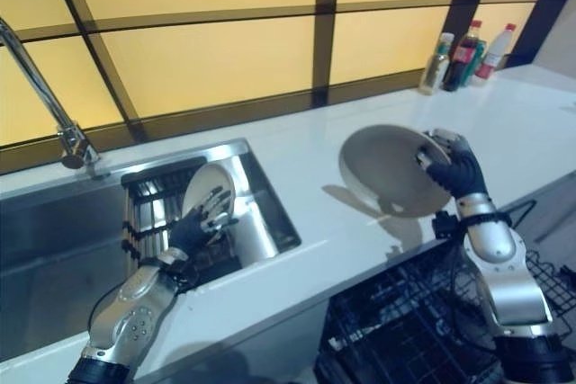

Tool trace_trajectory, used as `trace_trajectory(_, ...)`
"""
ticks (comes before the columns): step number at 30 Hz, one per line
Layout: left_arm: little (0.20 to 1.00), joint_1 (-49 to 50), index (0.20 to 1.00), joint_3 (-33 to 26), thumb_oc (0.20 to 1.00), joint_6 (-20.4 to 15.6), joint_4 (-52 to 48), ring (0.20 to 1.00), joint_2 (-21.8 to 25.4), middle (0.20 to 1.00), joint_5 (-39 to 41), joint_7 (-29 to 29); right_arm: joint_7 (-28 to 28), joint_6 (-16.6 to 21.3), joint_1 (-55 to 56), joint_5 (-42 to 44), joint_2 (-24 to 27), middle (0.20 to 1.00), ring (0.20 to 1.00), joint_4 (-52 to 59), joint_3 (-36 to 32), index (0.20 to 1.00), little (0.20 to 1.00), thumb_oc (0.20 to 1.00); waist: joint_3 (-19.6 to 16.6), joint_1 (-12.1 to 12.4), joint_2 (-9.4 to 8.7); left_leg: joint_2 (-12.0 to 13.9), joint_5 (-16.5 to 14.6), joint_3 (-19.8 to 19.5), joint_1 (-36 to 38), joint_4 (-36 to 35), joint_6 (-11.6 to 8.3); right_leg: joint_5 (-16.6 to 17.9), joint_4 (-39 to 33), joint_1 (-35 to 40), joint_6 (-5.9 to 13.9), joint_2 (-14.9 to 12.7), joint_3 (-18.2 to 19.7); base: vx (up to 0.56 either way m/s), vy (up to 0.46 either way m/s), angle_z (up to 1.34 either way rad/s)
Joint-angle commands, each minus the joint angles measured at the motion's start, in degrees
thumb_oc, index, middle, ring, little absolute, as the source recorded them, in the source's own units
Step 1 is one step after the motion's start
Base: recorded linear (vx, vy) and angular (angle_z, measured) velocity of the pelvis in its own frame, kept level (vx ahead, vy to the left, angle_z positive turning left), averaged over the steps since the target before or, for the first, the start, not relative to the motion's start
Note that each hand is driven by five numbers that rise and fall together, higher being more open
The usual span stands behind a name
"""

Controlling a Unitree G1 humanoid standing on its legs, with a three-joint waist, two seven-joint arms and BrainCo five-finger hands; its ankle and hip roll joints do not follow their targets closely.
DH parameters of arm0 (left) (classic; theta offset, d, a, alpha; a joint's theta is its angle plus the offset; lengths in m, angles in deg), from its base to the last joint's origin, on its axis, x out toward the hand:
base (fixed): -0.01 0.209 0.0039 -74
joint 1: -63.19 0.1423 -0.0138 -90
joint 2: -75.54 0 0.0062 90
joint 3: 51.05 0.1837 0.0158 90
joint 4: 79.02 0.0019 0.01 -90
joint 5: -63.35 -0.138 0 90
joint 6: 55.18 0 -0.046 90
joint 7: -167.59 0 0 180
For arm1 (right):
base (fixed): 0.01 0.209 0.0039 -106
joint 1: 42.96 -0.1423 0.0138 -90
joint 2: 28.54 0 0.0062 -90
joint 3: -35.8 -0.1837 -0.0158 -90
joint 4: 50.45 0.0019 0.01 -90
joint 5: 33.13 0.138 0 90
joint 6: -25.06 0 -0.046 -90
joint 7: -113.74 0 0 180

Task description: Pick up plates and place into dishwasher.

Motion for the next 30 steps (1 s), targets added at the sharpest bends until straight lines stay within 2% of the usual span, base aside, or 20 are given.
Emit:
trace_trajectory(1,1.0,-2.72,1.0,-5.45,1.0,-5.58,2.43,1.0,0.06,1.0,3.04,-4.01,2.5,3.97,0.01,-1.78,0.08,0.2,0.2,-0.19,-5.73,0.2,0.2,0.2,-2.36,-2.85,-0.46,-1.48,-11.74,0.04,-2.49,9.09,6.65,-7.27,0.16,1.14,2.67,0.31,-1.58,0.13,-0.028,-0.35)
trace_trajectory(8,1.0,-0.05,1.0,-13.11,1.0,-9.15,3.18,1.0,0.11,1.0,5.5,-8.98,1.2,6.13,5.89,-2.59,-0.88,0.2,0.2,-2.69,-10.3,0.2,0.2,0.2,-1.35,-5.47,0.31,-1.57,-14.68,2.03,-2.94,13.91,7.73,-6.08,0.46,-0.59,3.0,-0.23,-0.1,0.08,-0.058,-0.23)
trace_trajectory(10,1.0,0.92,1.0,-14.36,1.0,-9.23,2.88,1.0,-0.23,1.0,5.47,-9.72,0.15,6.64,7.69,-2.25,-1.47,0.2,0.2,-2.79,-11.18,0.2,0.2,0.2,-0.97,-6.23,0.57,-1.68,-15.17,2.41,-3.05,14.89,7.97,-5.76,0.72,-1.09,3.2,-0.45,0.37,0.08,-0.022,-0.15)
trace_trajectory(15,1.0,3.27,1.0,-14.84,1.0,-8.99,1.5,1.0,-0.5,1.0,4.02,-9.5,-0.47,7.03,11.36,-2.1,-2.76,0.2,0.2,-2.7,-12.59,0.2,0.2,0.2,0.43,-7.24,0.7,-1.7,-16.09,2.98,-3.77,16.71,8.59,-5.58,2.85,-3.31,4.01,-1.3,0.63,0.04,-0.029,-0.13)
trace_trajectory(19,1.0,3.95,1.0,-14.54,1.0,-9.65,0.82,1.0,0.09,1.0,4.53,-10.2,0.32,7.48,12.4,-2.21,-3.3,0.2,0.2,-3.28,-12.34,0.2,0.2,0.2,2.92,-7.93,1.03,-1.51,-16.61,3.27,-5.18,18.8,8.91,-5.51,5.57,-6.02,4.74,-2.24,0.4,-0.01,-0.004,-0.09)
trace_trajectory(25,1.0,5.38,1.0,-14.4,1.0,-9.89,-0.19,1.0,0.3,1.0,5.56,-11.19,0.78,7.29,13.7,-1.15,-4.47,0.2,0.2,-4.08,-11.23,0.2,0.2,0.2,5.71,-8.24,1.61,-1.18,-16.93,3.16,-6.53,21.45,8.97,-5.6,8.65,-8.02,5.45,-3.4,-0.08,0.02,0.003,-0.03)
trace_trajectory(30,1.0,7.88,1.0,-14.42,1.0,-10.11,-1.21,1.0,-0.88,1.0,5.23,-10.26,0.35,7.09,16.09,-2.34,-6.8,0.2,0.2,-4.26,-9.45,0.2,0.2,0.2,6.48,-8.15,1.98,-1.3,-16.82,2.85,-5.75,21.66,9.14,-5.48,9.74,-7.95,5.83,-4.2,-0.42,0.1,0.011,0.0)
